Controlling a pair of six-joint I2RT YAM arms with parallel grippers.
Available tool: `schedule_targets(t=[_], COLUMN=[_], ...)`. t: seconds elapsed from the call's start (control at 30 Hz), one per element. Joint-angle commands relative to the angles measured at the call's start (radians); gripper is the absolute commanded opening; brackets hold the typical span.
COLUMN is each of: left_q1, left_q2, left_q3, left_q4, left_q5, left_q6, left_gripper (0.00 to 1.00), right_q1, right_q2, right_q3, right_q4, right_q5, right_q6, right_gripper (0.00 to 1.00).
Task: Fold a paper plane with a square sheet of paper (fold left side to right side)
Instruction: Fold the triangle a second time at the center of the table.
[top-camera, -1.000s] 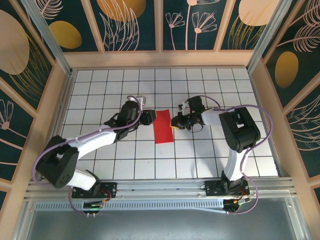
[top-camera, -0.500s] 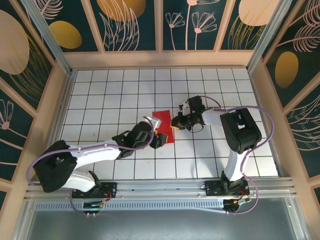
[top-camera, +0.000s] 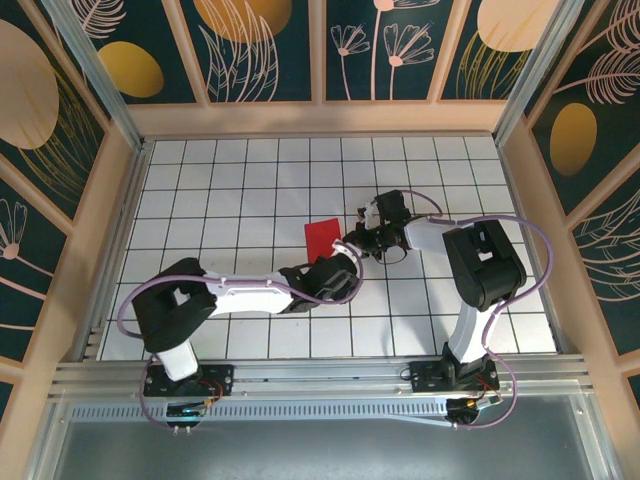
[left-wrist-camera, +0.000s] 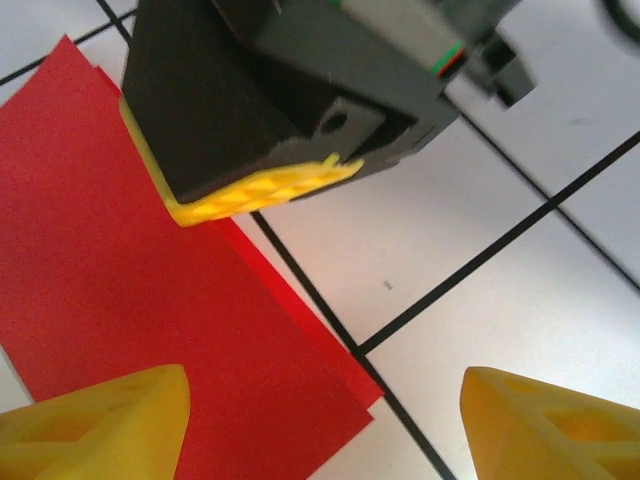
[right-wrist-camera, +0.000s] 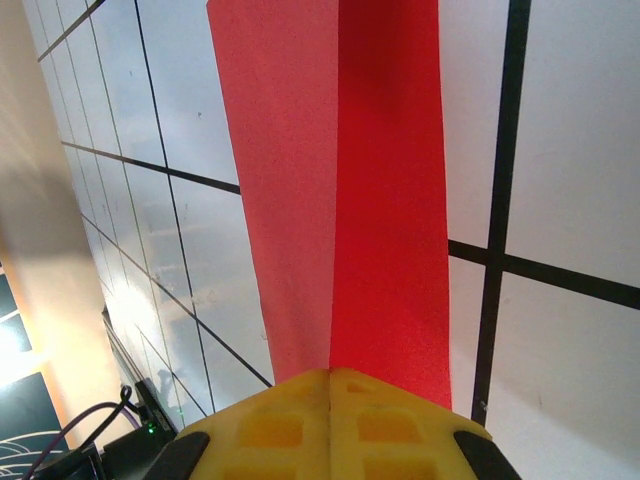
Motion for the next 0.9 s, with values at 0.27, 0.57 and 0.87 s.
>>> schedule_targets(t=[0.27, 0.57, 0.87], left_q1=[-0.023, -0.023, -0.022], left_q2=[0.092, 0.056, 0.008], left_q3=[0.09, 0.074, 0.045], left_q4=[-0.119, -0.121, -0.086], left_q5=[-0.183, -0.219, -0.167], left_q6=[0.022, 0.004, -0.006], left_gripper=[0.71, 0.37, 0.13], right_q1=[0.02, 0.021, 0.015], right_q2=[-0.011, -0.011, -0.013], right_q3=[0.025, 0.03, 0.046], right_q4=[-0.019, -0.036, -0.034], right_q5=[-0.011, 0.012, 0.028], right_q6=[0.017, 0.004, -0.003], right_gripper=[0.0, 0.0, 0.05])
